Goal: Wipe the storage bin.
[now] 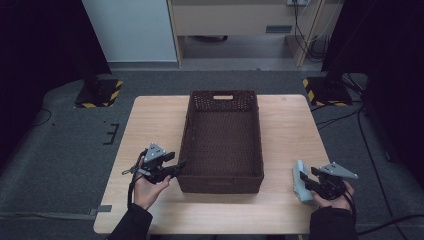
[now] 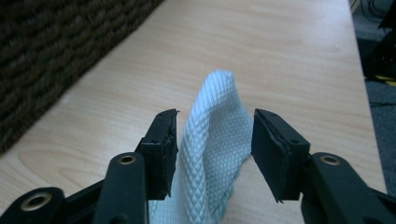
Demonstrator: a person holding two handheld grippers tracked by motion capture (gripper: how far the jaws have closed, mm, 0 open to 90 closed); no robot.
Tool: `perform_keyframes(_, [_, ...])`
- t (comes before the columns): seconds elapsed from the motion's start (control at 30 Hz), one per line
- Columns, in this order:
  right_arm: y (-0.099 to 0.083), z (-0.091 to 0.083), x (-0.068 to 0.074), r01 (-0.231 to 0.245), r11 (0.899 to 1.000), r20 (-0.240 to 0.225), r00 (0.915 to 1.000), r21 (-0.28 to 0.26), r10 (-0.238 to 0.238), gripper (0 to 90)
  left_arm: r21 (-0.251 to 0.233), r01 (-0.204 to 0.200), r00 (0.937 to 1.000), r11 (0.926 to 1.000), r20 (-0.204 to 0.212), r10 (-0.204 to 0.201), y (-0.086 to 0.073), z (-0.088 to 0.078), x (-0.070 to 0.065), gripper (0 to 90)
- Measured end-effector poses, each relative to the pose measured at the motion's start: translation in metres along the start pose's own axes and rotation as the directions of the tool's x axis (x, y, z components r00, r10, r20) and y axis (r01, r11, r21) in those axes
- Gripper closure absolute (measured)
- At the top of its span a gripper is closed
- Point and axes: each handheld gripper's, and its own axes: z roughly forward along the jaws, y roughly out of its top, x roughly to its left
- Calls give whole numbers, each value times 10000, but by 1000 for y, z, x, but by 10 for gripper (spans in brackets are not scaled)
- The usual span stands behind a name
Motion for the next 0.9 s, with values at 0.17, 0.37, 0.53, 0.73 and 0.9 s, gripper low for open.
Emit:
perform_keyframes(0.17, [9, -8, 4, 100, 9974, -23, 9999, -714, -102, 483, -6, -20, 10000, 10000, -5, 20, 0, 0, 0, 446])
perform_keyframes(0.37, [24, -18, 13, 311, 9895, -142, 9993, -1412, -334, 481, 80, 37, 9998, 10000, 205, -39, 1, 1, -1, 530])
perform_keyframes(0.53, [39, -22, 28, 423, 9834, -576, 9969, -1765, -533, 483, 174, 213, 9993, 9996, 310, -219, 1, 2, -3, 585])
perform_keyframes(0.73, [53, -19, 47, 590, 9815, -1176, 9897, -1823, -813, 489, 233, 441, 9982, 9988, 393, -450, 0, 1, -2, 596])
perform_keyframes(0.9, [62, -12, 58, 529, 9830, -1625, 9833, -1757, -820, 493, 305, 644, 9971, 9975, 381, -656, -1, 1, -4, 597])
